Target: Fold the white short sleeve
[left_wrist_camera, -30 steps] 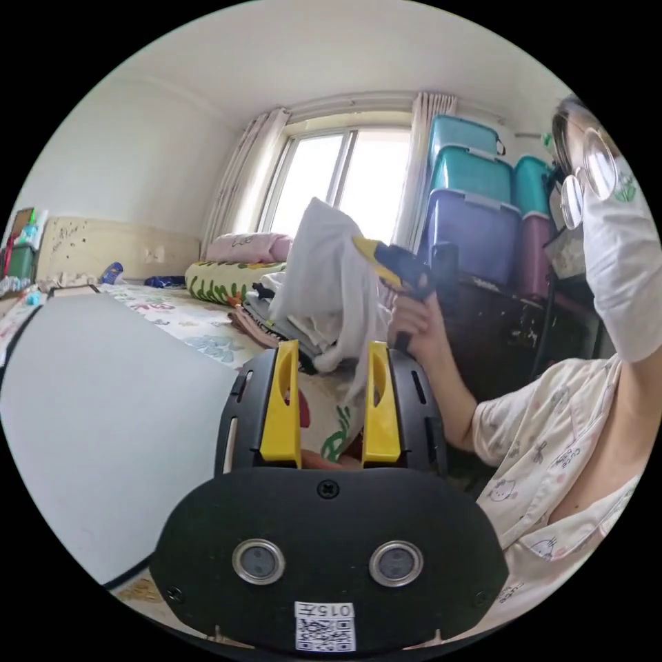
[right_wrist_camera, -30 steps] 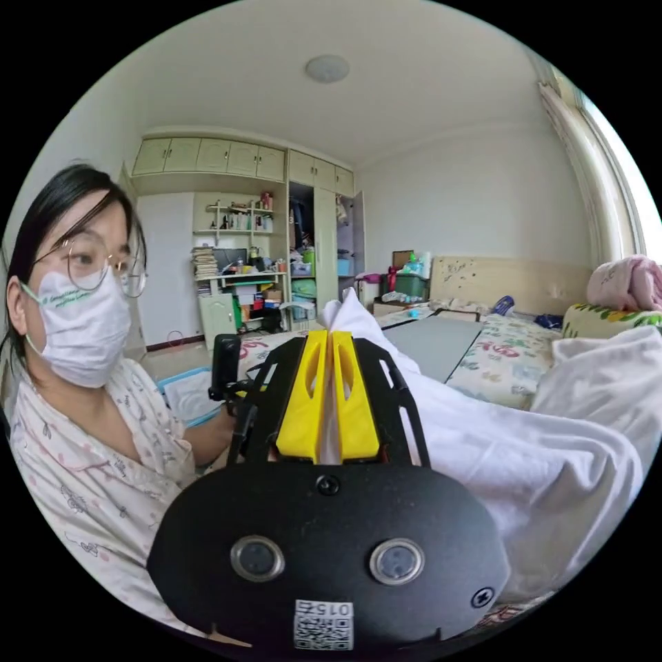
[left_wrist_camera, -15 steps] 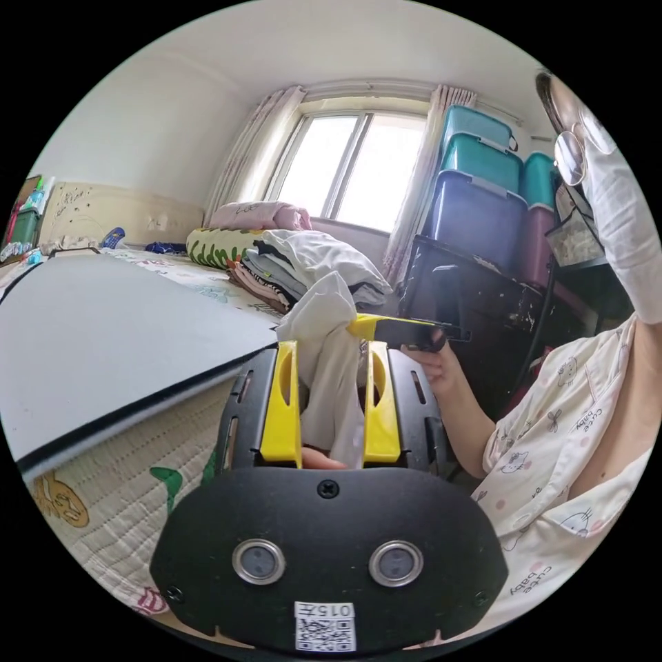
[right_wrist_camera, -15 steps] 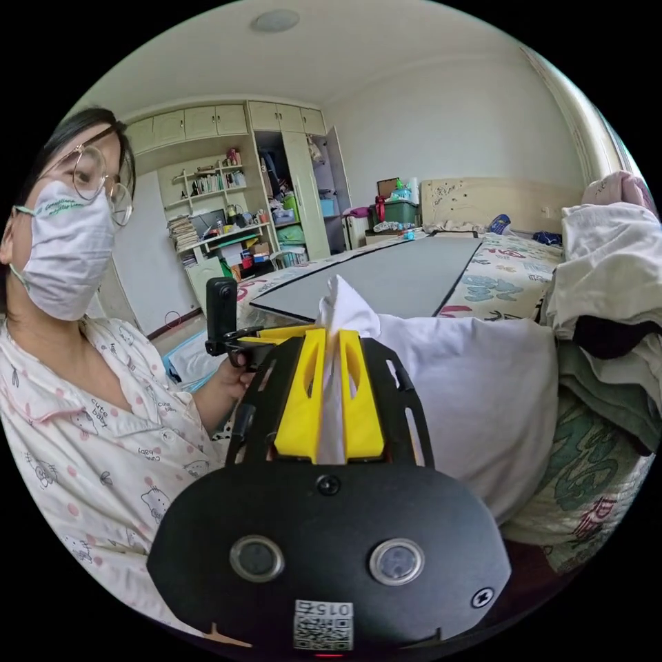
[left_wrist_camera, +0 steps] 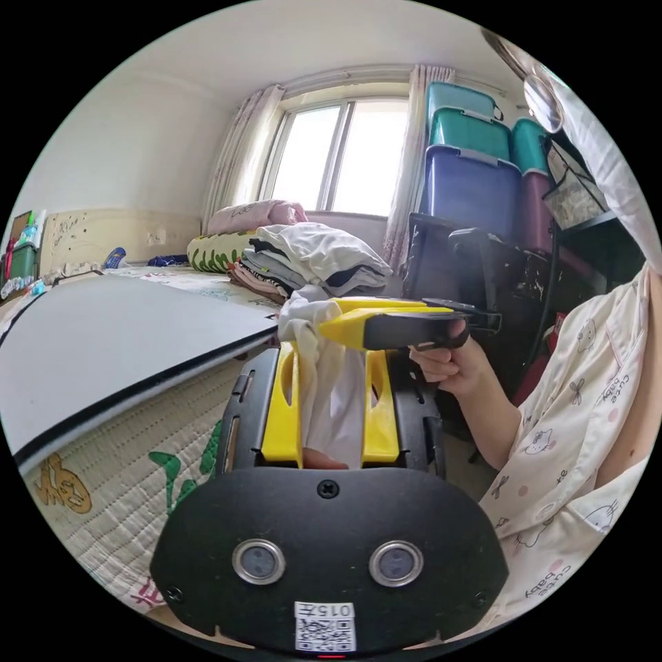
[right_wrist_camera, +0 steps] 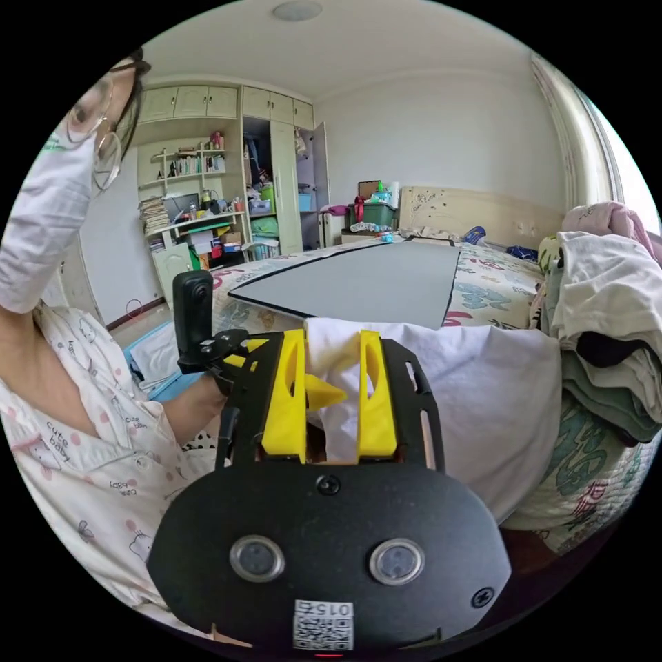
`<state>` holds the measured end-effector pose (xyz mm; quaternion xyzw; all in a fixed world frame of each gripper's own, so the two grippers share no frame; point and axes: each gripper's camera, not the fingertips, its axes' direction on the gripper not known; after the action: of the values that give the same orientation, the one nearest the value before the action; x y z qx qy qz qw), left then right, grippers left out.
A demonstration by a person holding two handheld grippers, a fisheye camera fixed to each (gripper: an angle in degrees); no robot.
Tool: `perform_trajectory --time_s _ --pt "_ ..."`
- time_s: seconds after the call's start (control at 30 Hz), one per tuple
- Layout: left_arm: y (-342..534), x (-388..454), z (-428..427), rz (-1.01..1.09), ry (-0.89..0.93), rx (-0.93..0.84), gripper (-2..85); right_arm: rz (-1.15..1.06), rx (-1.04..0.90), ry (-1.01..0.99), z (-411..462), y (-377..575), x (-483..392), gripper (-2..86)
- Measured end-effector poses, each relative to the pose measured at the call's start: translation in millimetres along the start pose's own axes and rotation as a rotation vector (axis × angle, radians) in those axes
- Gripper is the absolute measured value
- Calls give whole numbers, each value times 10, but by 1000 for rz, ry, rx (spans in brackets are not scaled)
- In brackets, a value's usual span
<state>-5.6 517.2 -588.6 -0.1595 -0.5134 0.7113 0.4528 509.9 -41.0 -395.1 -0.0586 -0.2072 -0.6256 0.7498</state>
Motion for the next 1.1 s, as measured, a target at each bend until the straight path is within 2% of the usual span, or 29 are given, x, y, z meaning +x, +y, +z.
perform_trajectory --time_s 0.13,0.27,0.43,0.53,0.63,0.77,0.93,1.0,1.1 --pt "359 210 -151 -23 0 -6 119 3 10 22 -93 49 -40 58" --pt "870 229 -506 -152 71 51 88 82 98 43 -344 188 46 35" --pt "1382 483 -611 -217 -5 26 14 199 187 22 -675 273 224 19" --pt "1599 763 -1012 -220 -72 80 1 235 276 118 -1129 210 264 13" --pt "1693 1026 -1665 -191 -140 159 0 238 402 295 -1804 29 204 9" --pt "1717 1501 -3105 -104 -316 337 -1 222 595 438 -2659 -265 97 7" --pt "1834 2211 -5197 -5 -510 550 -5 198 717 328 -2990 -586 75 6" --pt "1938 2628 -6102 53 -602 622 -6 190 756 192 -2968 -789 102 5" --pt "2047 3006 -6914 100 -684 655 -7 175 791 17 -2835 -1102 123 5"
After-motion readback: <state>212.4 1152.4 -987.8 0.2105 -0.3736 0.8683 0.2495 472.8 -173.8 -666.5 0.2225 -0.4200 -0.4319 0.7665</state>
